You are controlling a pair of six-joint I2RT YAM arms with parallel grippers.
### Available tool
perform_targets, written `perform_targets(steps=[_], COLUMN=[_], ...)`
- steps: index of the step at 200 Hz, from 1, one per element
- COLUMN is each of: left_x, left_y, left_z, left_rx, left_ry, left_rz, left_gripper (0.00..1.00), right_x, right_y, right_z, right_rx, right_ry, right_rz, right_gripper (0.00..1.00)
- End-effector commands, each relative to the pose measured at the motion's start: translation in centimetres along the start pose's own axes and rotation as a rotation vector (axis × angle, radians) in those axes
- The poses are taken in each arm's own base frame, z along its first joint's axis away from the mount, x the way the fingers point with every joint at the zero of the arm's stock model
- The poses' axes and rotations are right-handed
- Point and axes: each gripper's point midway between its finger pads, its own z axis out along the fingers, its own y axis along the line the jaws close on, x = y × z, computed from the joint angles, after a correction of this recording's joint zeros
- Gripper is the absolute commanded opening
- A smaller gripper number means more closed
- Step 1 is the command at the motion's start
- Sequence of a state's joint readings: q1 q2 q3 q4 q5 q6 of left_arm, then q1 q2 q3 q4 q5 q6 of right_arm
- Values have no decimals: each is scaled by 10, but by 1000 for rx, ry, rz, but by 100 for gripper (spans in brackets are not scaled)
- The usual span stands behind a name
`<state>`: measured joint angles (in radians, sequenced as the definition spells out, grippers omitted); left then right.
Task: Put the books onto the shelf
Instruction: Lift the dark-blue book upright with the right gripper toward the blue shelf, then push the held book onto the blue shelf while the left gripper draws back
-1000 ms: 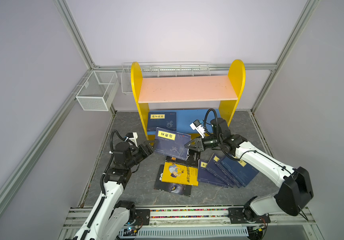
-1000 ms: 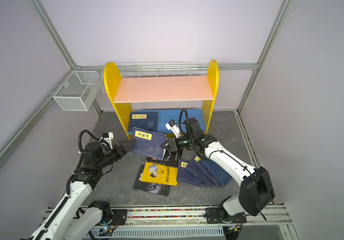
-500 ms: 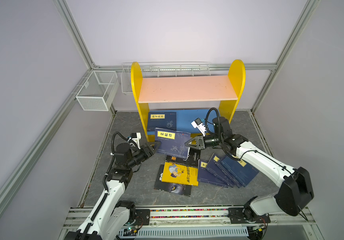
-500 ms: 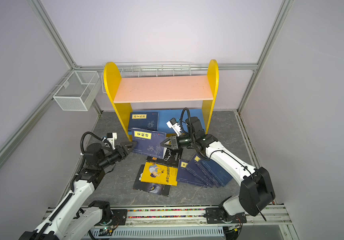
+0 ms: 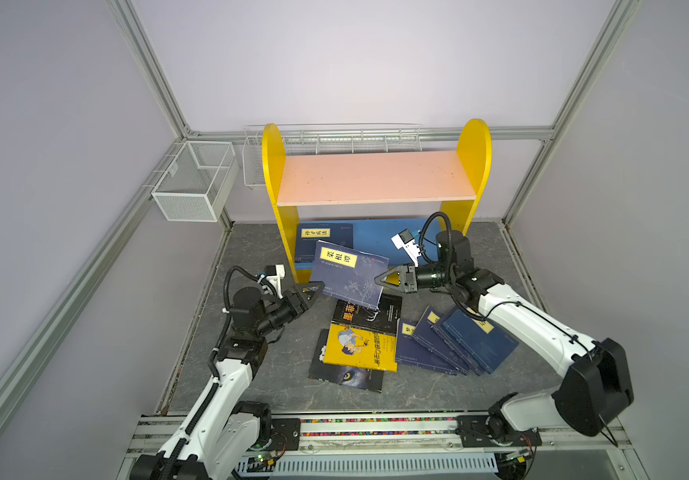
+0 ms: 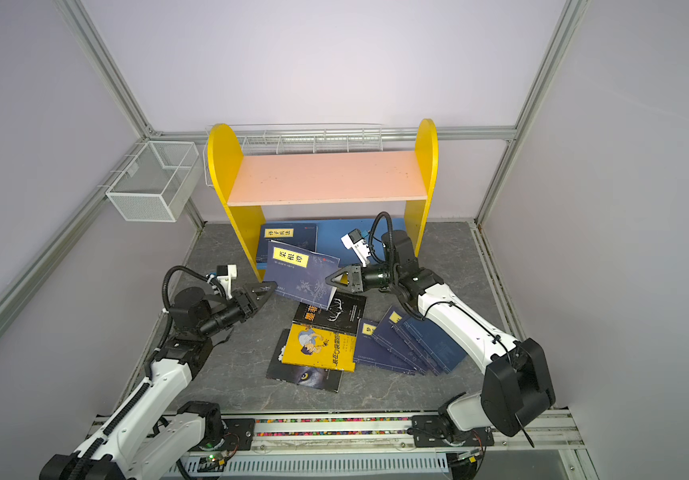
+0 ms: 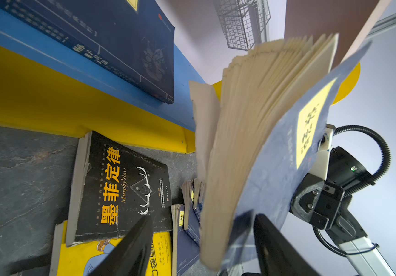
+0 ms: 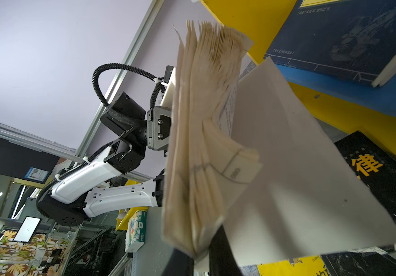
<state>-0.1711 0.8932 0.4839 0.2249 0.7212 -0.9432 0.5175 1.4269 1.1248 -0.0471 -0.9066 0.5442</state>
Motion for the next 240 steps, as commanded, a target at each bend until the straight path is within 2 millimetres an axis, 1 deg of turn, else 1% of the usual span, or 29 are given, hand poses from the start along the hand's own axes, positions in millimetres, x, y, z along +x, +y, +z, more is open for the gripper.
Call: perform_targets(steps=[1, 9, 23, 34, 43, 48, 63, 71, 75, 79, 92, 97, 100, 106, 117, 125, 132, 147, 178, 195, 211, 240], left_x=[-3, -3, -3, -2, 0, 0, 0, 0, -1, -1, -4, -6, -7, -10, -16, -20, -24, -29, -35, -39, -42, -48], left_y=[-18, -18, -19, -18, -19, -19, -17, -17, -17, -17, -16, -17, -17, -18, -21, -24, -28, -35, -41, -44, -47, -57], left_z=[1, 2, 4, 5, 7, 8, 10, 11, 11, 12, 12, 11, 11, 11, 9, 7, 6, 3, 1, 0, 0, 0], left_rx=[74, 76, 82, 84, 88, 88, 79, 76, 76, 73, 70, 73, 73, 76, 90, 106, 121, 143, 163, 172, 185, 223], left_ry=[4, 6, 12, 17, 24, 26, 25, 24, 21, 16, 1, -9, -15, -34, -74, -106, -129, -161, -190, -210, -233, -265], left_rz=[20, 18, 14, 9, 10, 12, 4, 3, 3, 2, -5, -7, -8, -13, -18, -10, -28, -18, 2, 10, 22, 47], left_gripper=[65, 63, 54, 42, 34, 28, 15, 10, 8, 6, 0, 0, 0, 0, 0, 0, 0, 0, 0, 0, 0, 0], right_x=[1, 4, 11, 15, 17, 18, 18, 17, 16, 15, 10, 8, 7, 6, 6, 6, 6, 6, -1, 0, 2, -2], right_y=[13, 13, 10, 5, 2, -1, -9, -15, -19, -24, -40, -48, -53, -61, -75, -81, -81, -74, -49, -37, -31, -22], right_z=[3, 7, 14, 18, 21, 22, 22, 21, 20, 19, 13, 10, 8, 5, -1, -3, -2, 5, 12, 17, 23, 28], right_rx=[-79, -86, -93, -87, -78, -74, -41, -13, 9, 35, 127, 169, 202, 243, 318, 339, 330, 264, 158, 102, 60, 14], right_ry=[9, 20, 46, 57, 61, 62, 53, 47, 39, 30, -9, -28, -44, -61, -103, -125, -135, -132, -117, -94, -77, -64], right_rz=[-21, -18, -1, 11, 22, 27, 39, 43, 46, 49, 66, 75, 84, 100, 126, 142, 153, 154, 94, 79, 81, 69], right_gripper=[7, 7, 7, 7, 7, 7, 9, 13, 17, 22, 42, 48, 52, 57, 62, 64, 65, 65, 64, 63, 62, 60])
